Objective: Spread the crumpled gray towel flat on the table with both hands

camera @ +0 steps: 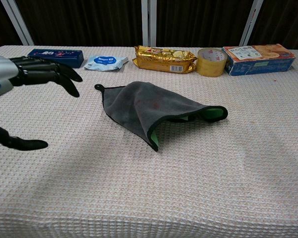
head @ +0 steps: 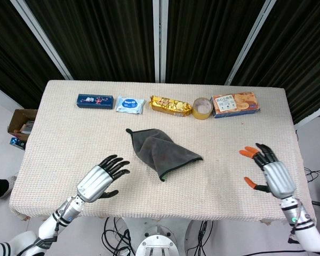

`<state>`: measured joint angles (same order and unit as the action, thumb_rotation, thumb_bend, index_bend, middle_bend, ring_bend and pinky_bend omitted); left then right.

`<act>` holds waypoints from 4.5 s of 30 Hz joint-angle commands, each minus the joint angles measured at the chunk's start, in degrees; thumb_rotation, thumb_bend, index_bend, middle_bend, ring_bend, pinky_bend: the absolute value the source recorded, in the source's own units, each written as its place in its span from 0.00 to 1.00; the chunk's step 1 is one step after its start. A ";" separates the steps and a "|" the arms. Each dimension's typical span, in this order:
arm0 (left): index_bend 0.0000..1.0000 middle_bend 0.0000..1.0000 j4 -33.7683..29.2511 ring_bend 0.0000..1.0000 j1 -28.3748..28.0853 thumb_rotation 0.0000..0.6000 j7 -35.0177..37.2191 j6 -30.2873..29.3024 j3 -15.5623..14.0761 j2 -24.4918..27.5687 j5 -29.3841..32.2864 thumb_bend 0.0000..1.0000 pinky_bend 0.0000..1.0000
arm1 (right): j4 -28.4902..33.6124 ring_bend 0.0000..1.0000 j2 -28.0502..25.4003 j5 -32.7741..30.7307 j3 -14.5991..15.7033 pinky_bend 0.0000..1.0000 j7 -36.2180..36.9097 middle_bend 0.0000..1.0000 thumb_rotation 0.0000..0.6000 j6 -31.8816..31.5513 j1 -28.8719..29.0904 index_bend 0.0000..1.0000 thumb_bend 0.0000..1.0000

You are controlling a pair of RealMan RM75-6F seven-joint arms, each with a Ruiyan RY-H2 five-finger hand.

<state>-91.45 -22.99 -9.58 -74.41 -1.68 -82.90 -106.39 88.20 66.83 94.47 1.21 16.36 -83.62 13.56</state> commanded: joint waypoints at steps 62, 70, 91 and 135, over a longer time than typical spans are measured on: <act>0.65 0.14 27.51 0.11 -15.29 1.00 -23.71 -0.90 3.28 -27.55 1.28 0.66 0.16 | 4.58 0.00 -8.20 -1.55 -3.05 0.01 5.40 0.15 1.00 2.17 -1.03 0.24 0.18; 0.63 0.14 21.88 0.11 -13.62 1.00 -20.29 -2.63 4.27 -24.16 3.89 0.66 0.16 | 11.42 0.00 -6.86 -6.36 -4.21 0.01 -5.86 0.15 1.00 13.87 4.60 0.24 0.17; 0.63 0.14 12.40 0.11 -12.94 1.00 -16.30 -0.35 10.91 -17.69 13.85 0.65 0.16 | 12.47 0.00 20.92 -30.49 -12.30 0.01 -32.49 0.14 1.00 23.78 17.94 0.23 0.07; 0.63 0.14 11.22 0.11 -13.61 1.00 -17.02 -0.05 11.02 -16.23 16.76 0.65 0.16 | -34.81 0.00 54.47 10.20 0.96 0.00 -17.59 0.14 1.00 -1.67 15.16 0.27 0.00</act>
<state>-80.23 -36.60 -26.61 -74.45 9.33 -99.14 -89.64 55.58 119.43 103.77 2.82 -3.00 -83.96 28.27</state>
